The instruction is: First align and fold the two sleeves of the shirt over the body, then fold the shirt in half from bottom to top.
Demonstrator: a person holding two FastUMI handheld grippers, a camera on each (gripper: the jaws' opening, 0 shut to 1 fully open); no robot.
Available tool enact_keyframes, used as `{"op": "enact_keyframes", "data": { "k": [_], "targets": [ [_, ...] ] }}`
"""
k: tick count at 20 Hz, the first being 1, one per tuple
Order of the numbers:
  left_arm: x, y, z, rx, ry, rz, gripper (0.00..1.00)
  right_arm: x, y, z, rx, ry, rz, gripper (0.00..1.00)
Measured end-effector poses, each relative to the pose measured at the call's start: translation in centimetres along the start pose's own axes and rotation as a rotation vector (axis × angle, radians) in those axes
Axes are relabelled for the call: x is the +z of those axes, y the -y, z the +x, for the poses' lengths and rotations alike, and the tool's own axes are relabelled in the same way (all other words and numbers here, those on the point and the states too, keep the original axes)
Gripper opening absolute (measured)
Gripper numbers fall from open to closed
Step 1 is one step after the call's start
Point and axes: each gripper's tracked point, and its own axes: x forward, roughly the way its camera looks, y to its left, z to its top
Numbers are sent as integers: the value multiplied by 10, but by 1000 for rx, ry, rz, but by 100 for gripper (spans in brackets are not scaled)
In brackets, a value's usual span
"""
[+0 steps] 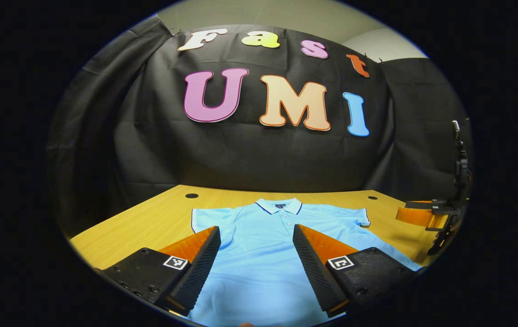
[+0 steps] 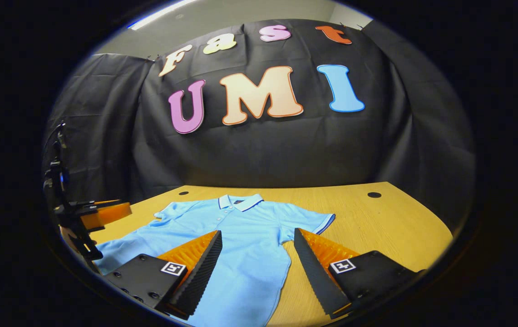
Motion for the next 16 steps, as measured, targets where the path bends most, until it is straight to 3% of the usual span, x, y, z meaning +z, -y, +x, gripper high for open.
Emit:
{"op": "enact_keyframes", "data": {
  "k": [5, 10, 13, 16],
  "targets": [
    [4, -10, -1, 14, 5, -12, 95, 7, 39, 55, -108, -110, -45, 100],
    [4, -16, 0, 19, 1, -10, 95, -10, 51, 109, -97, -264, 6, 100],
    [7, -19, -1, 19, 6, -5, 95, -12, 70, 139, -141, -313, -14, 100],
    [5, -23, 1, 24, 1, -14, 95, -23, 105, 161, -232, -344, -50, 100]
  ]
}}
